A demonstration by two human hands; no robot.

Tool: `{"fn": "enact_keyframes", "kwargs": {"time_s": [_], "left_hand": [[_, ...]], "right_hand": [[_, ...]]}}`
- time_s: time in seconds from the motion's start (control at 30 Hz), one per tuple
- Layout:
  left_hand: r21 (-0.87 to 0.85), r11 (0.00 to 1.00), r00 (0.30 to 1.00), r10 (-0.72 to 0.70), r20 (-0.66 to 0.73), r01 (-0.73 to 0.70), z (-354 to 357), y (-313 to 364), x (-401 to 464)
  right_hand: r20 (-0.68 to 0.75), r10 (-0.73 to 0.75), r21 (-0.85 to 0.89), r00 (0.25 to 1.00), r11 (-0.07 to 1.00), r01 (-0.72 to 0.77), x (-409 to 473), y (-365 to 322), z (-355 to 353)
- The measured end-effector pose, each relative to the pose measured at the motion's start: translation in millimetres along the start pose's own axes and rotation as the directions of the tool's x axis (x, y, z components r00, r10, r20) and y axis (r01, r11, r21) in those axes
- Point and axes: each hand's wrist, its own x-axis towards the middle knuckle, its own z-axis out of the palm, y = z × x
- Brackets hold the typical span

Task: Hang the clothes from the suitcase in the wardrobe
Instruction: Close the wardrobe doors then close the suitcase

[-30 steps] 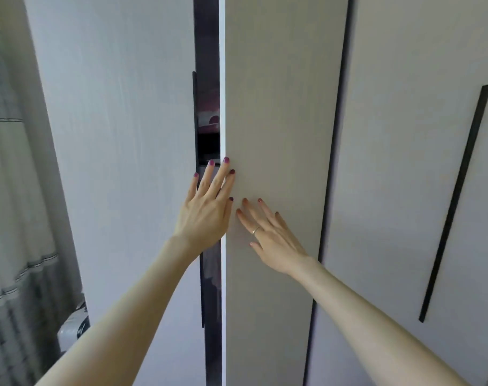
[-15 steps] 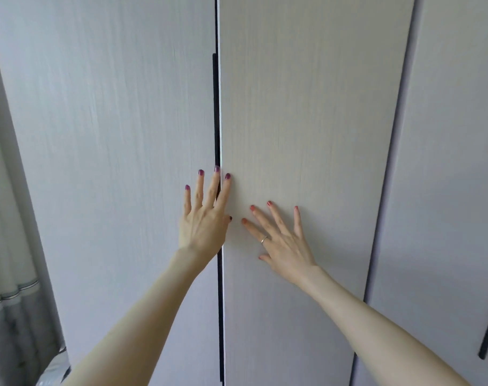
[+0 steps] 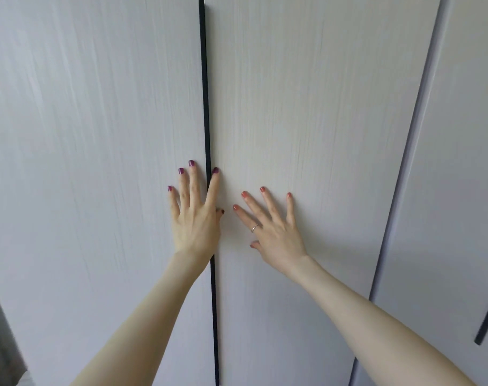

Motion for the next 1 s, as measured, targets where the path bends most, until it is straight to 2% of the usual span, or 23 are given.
{"fn": "enact_keyframes", "kwargs": {"time_s": [0.1, 0.23, 0.3, 0.37, 0.47, 0.6, 0.67, 0.8, 0.9, 1.0], "left_hand": [[-0.065, 0.998, 1.0, 0.017, 0.02, -0.016, 0.4, 6.7, -5.8], [-0.159, 0.987, 1.0, -0.005, 0.003, 0.005, -1.6, 23.9, -30.0], [-0.185, 0.982, 0.999, 0.026, -0.04, -0.033, -1.1, 40.5, -50.8], [-0.253, 0.96, 0.993, 0.116, -0.026, -0.119, 4.0, 62.2, -75.6], [-0.409, 0.896, 0.965, 0.238, 0.105, -0.176, 19.3, 99.6, -111.4], [-0.542, 0.832, 0.859, 0.358, 0.366, -0.116, 43.2, 170.1, -160.9], [-0.562, 0.822, 0.789, 0.403, 0.464, -0.089, 54.2, 206.8, -184.7], [-0.586, 0.809, 0.682, 0.459, 0.569, -0.056, 84.8, 299.0, -239.0], [-0.602, 0.798, 0.606, 0.46, 0.649, 0.039, 109.8, 352.5, -291.0], [-0.582, 0.802, 0.459, 0.472, 0.753, 0.131, 147.2, 401.5, -370.9]], "right_hand": [[0.01, 0.012, 0.034, 1.0, 0.999, -0.012, -1.9, -1.8, -3.9], [0.059, 0.025, 0.221, 0.998, 0.974, -0.037, -20.8, -6.1, -7.5], [0.158, 0.045, 0.321, 0.986, 0.942, -0.095, -57.3, -2.9, 1.7], [0.316, 0.066, 0.384, 0.946, 0.903, -0.192, -107.2, 5.7, 13.1], [0.54, 0.096, 0.378, 0.836, 0.86, -0.343, -179.1, 27.6, 20.2], [0.702, 0.146, 0.327, 0.698, 0.804, -0.496, -266.0, 68.4, 22.4], [0.731, 0.172, 0.305, 0.66, 0.783, -0.542, -306.7, 89.3, 25.8], [0.803, 0.192, 0.237, 0.564, 0.766, -0.598, -400.1, 141.9, 39.5], [0.827, 0.192, 0.221, 0.528, 0.753, -0.62, -466.7, 166.4, 59.7], [0.865, 0.218, 0.176, 0.452, 0.713, -0.679, -546.2, 181.9, 93.0]]}}
